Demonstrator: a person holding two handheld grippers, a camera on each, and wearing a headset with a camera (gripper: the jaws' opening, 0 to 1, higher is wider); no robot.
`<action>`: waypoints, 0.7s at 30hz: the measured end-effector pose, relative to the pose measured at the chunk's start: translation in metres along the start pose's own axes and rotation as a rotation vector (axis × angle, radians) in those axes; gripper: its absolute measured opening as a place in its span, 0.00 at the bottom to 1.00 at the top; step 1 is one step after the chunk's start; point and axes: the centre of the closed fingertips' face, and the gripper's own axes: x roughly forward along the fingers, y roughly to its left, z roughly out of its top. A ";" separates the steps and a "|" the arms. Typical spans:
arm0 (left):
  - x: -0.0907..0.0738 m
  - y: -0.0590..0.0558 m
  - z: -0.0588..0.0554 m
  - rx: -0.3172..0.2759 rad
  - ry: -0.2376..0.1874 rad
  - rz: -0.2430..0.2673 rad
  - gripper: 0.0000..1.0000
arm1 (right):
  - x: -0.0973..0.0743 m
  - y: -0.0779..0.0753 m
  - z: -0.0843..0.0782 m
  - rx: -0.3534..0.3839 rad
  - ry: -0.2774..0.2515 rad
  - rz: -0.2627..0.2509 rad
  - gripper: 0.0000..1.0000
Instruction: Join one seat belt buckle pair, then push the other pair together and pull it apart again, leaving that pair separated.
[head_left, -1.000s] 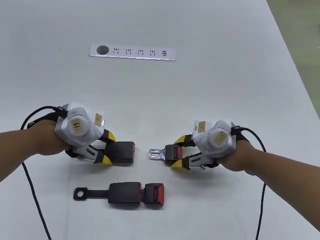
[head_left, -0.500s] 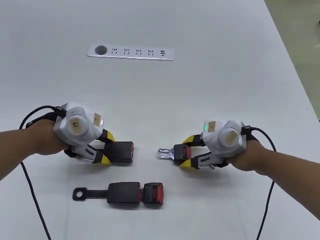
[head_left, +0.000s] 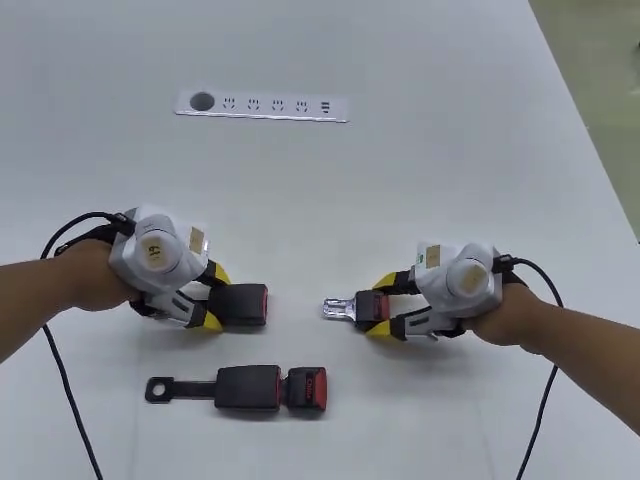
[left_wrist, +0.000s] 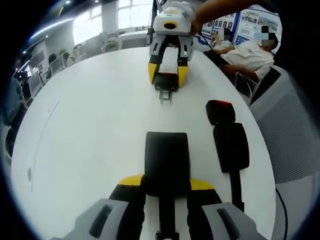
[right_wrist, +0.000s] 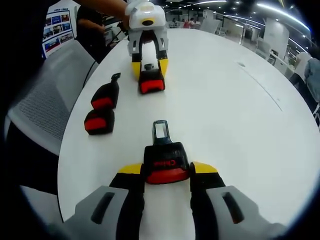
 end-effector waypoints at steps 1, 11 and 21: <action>0.000 0.000 0.000 -0.001 -0.001 0.000 0.32 | 0.000 -0.001 0.000 0.003 -0.001 -0.001 0.34; 0.001 0.000 0.003 -0.024 -0.020 0.013 0.34 | -0.001 0.000 0.002 0.029 0.003 -0.018 0.34; -0.012 0.000 0.027 -0.183 -0.126 0.061 0.72 | -0.009 0.004 0.011 0.138 -0.056 -0.080 0.69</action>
